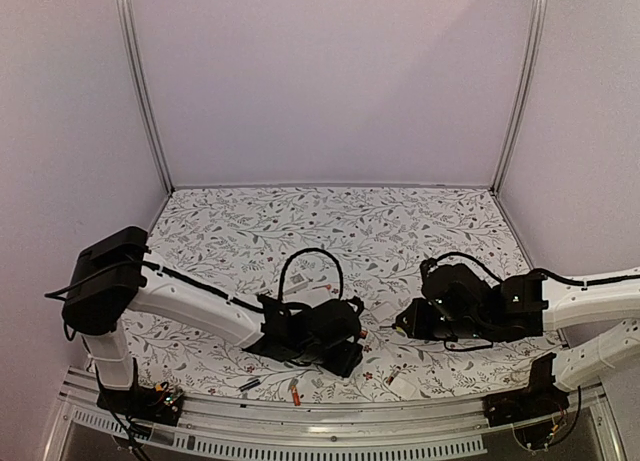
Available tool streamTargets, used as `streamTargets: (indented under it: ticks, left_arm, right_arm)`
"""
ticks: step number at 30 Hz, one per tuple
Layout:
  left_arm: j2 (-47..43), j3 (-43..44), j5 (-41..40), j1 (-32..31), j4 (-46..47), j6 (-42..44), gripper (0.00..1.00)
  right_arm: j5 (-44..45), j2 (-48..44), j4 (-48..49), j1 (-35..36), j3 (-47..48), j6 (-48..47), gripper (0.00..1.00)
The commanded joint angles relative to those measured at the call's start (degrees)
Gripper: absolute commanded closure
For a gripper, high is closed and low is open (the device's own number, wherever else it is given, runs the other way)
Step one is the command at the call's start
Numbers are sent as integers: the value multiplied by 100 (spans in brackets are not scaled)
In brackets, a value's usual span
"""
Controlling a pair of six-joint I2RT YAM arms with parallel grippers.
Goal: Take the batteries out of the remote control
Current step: Hold the remote control without the battery cover at the center of the board.
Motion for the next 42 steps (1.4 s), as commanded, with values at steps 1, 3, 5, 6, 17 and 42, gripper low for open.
streamTargets:
  ticks: [1, 3, 5, 6, 17, 42]
  left_arm:
    - [290, -108, 229, 173, -679, 536, 41]
    - [283, -153, 321, 255, -708, 779, 45]
    - [237, -180, 394, 329, -729, 1100, 48]
    - [199, -183, 435, 373, -740, 1289, 49]
    - [99, -54, 1971, 867, -853, 4005, 47]
    - [581, 177, 774, 735, -1225, 3404, 11]
  right_arm:
    - [175, 43, -146, 4, 207, 10, 100]
    - [278, -12, -239, 4, 219, 39, 100]
    - [378, -81, -287, 4, 201, 97, 100]
    - [395, -150, -292, 4, 183, 118, 100]
    - [-3, -668, -532, 4, -103, -117, 100]
    - [-25, -258, -935, 3, 61, 290, 100]
